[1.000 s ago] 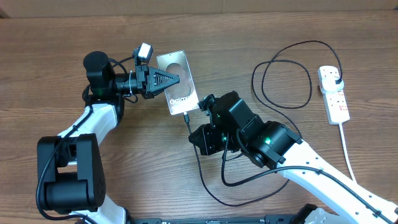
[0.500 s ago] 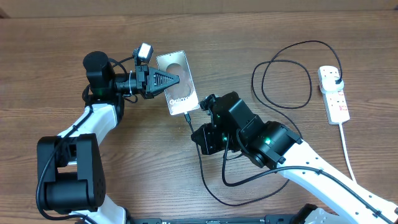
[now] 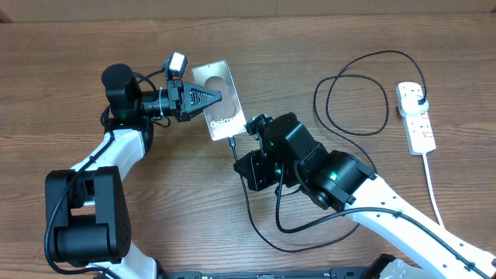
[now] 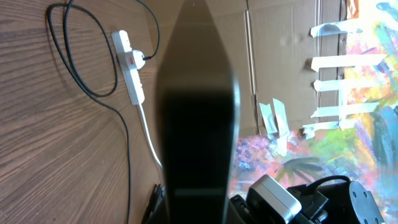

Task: Plug charger to phone and switch on socket

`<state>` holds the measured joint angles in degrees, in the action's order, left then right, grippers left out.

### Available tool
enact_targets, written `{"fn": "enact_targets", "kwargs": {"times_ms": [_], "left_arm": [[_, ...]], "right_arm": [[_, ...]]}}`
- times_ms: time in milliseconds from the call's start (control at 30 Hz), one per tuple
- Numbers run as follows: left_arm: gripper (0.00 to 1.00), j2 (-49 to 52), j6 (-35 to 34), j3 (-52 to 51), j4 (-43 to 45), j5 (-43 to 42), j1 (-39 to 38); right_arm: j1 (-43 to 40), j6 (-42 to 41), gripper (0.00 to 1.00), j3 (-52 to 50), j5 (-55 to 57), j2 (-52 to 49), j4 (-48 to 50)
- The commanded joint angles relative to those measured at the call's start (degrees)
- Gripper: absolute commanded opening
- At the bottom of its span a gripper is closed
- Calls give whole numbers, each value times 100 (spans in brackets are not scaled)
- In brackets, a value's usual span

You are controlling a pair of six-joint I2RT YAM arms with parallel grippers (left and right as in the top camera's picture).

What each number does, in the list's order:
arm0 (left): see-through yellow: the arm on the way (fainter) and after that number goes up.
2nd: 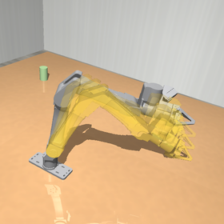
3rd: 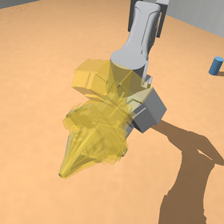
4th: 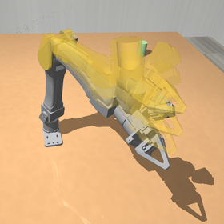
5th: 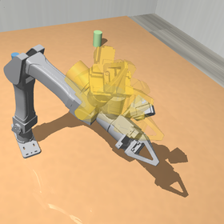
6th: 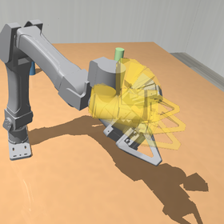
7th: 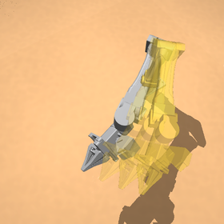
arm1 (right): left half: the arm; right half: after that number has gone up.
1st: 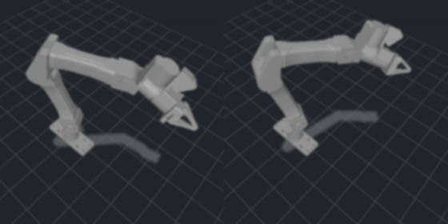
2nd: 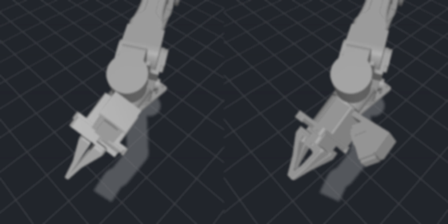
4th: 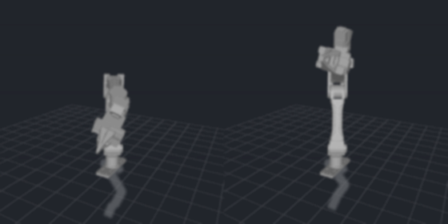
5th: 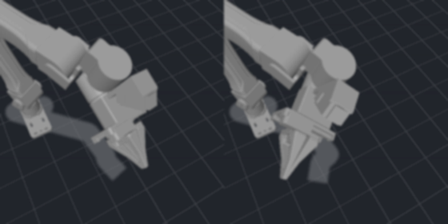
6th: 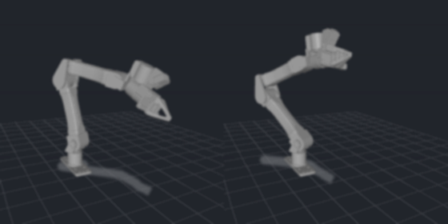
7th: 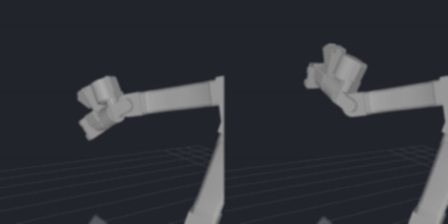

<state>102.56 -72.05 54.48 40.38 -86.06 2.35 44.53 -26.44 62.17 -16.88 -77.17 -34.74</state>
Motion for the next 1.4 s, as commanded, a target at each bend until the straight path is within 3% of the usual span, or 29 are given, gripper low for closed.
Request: {"fn": "enact_targets", "kwargs": {"times_ms": [0,267,400,500,633,1133,1367], "left_arm": [[4,20,138,42,37,-444,-57],[4,20,184,42,37,-393,-55],[4,20,184,42,37,-350,-55],[4,20,184,42,39,-343,-57],[4,20,184,42,37,-358,-55],[4,20,184,42,39,-356,-57],[4,20,334,42,39,-387,-57]], "right_arm": [[-26,321,11,247,682,44,122],[199,339,30,247,378,55,59],[625,334,36,243,944,52,39],[894,4,35,243,2225,52,2],[914,-50,27,240,2951,46,57],[920,-11,26,240,2328,-260,258],[920,-9,13,240,2457,-343,426]]}}
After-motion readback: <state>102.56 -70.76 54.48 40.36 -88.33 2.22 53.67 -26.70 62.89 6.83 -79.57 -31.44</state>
